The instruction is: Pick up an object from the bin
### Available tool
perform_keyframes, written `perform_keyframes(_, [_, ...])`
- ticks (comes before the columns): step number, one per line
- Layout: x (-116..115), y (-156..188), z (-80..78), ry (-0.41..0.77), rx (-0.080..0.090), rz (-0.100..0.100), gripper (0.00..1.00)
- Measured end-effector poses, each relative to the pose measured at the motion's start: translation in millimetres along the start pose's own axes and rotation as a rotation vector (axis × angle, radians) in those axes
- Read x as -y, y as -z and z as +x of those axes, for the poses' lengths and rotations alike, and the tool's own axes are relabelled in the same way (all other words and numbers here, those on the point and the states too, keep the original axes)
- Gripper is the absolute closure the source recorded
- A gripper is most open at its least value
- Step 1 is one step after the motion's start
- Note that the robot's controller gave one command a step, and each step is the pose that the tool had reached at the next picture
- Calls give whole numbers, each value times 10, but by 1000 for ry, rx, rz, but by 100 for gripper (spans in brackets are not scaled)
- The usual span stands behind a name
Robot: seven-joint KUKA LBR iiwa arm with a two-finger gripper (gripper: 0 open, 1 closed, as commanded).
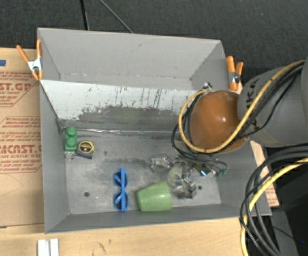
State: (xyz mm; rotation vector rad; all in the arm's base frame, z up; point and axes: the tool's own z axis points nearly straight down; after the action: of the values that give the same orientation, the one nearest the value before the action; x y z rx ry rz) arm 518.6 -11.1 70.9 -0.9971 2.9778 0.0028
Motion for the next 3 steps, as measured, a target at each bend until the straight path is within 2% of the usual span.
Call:
perform_keyframes(1, [498,157,167,-402,1,3,0])
perform_keyframes(2, [488,158,161,-400,0,2,100])
perform_keyframes(3, [238,21,-437,293,1,6,100])
